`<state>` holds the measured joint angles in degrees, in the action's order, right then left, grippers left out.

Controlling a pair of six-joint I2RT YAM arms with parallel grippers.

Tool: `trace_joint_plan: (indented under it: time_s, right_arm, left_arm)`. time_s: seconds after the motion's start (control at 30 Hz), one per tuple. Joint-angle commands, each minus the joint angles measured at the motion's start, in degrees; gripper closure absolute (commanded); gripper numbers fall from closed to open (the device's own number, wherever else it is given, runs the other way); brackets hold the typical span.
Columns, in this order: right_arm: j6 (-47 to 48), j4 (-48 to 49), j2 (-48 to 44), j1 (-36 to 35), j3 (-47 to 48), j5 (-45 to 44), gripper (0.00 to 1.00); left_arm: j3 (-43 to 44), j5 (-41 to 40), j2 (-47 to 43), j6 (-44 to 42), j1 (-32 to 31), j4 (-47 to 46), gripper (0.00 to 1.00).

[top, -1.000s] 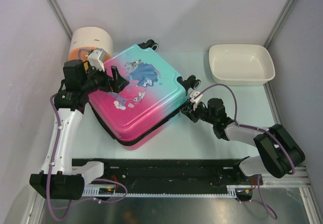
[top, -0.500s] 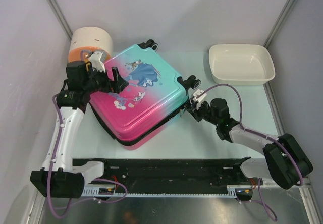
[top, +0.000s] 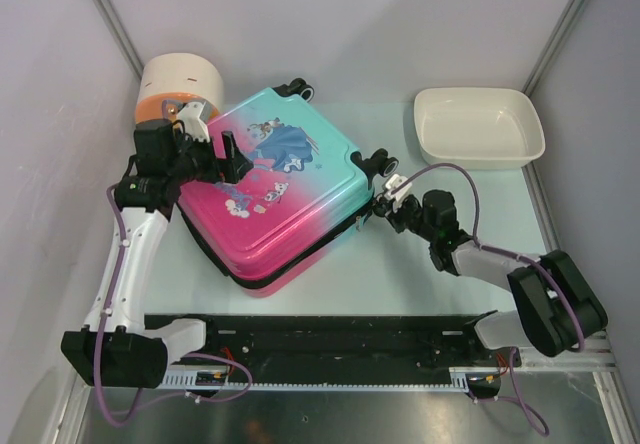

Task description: Open, take out, and arrange the luggage

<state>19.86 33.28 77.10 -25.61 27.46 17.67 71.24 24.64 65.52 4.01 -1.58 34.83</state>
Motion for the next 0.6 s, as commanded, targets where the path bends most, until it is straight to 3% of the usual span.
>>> trace_joint_plan:
  time_s: [0.0,0.3,0.57]
  right_arm:
    - [3.35,11.89,3.66,2.84,4.26,-6.86,1.0]
    - [-5.17,21.21,10.61,7.15,9.36,-4.84,1.0]
    - [-13.95,25.87,13.43,8.73,10.59,5.61,1.0]
  left_arm:
    - [0.21,-0.56,0.14,-0.84,-0.17,-1.25,0.0]
    - [0.04,-0.04,1.19,-1.29,-0.17,-1.25,0.0]
    - [0.13,1.19,2.51,-2.78,0.0,-1.34,0.0]
